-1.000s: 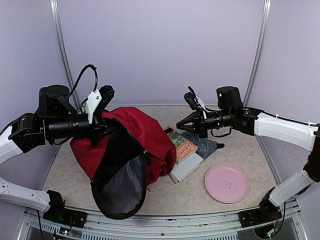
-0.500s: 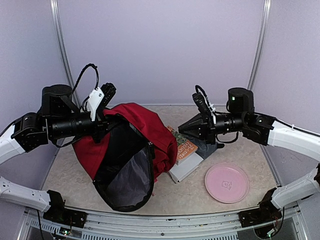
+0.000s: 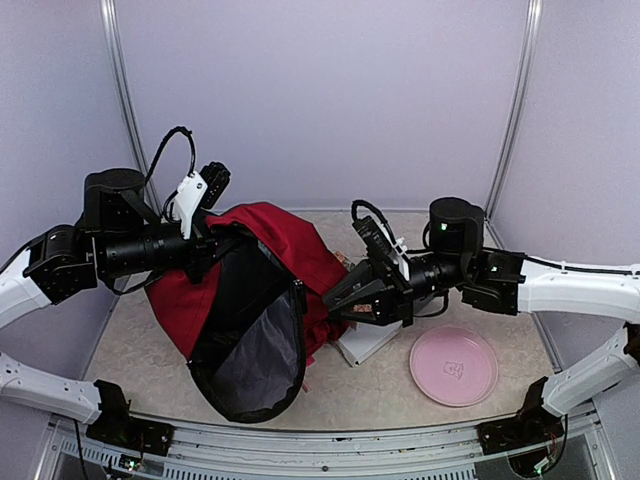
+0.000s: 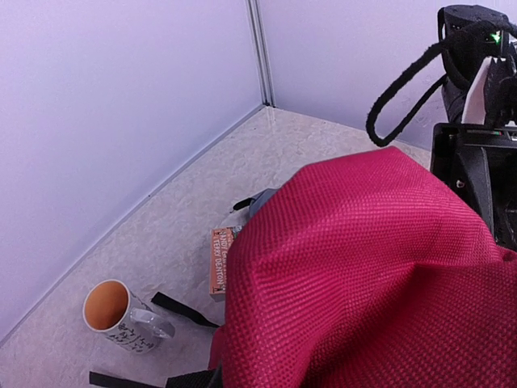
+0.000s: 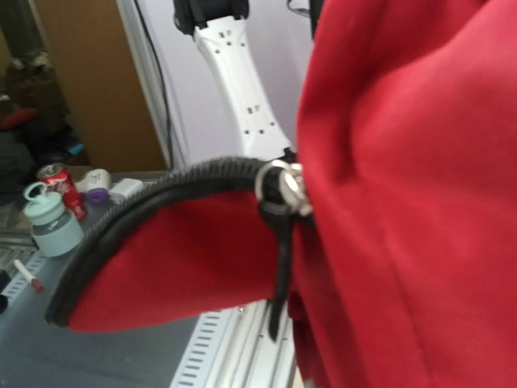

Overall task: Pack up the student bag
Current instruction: Pick up the largest pocket of the bag from the student bag.

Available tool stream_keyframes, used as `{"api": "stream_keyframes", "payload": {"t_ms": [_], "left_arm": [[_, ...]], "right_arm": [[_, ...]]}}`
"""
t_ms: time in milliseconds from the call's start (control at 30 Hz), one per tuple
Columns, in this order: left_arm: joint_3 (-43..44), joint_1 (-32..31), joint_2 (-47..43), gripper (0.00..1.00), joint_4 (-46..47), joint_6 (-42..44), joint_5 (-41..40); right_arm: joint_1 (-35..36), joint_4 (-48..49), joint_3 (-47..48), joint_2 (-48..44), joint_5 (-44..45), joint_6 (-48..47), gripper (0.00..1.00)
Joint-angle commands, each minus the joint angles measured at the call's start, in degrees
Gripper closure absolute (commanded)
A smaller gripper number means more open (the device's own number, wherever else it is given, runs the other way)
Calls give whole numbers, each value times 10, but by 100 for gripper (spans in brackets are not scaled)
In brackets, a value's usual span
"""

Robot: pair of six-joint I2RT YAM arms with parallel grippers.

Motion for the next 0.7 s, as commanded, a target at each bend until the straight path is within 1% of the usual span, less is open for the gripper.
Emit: {"api": "stream_keyframes", "payload": {"t_ms": [0,200,267,400,600,633,667], "left_arm": [[17,-1,-3,100,58,-15,-9],[15,-6,3,100,62,-14,-8],[15,-7,5,100,62,-13,-7],[12,-8,7,100,64,-11,-8],[8,-10,10,100,69,-11,-1],[8,-11,10,100,69,-11,0],[7,-11,10,100,68,-11,1]], "right_arm": [[14,79,2,22,-19,41,65],[25,112,33,72,-14,70,60],[27,119,38,79,-14,74,57],[34,125,53,83,-7,72,55],[36,151,64,91,32,99,61],[36,153,67,96,34,104,67],[35,151,68,100,37,106,77]]}}
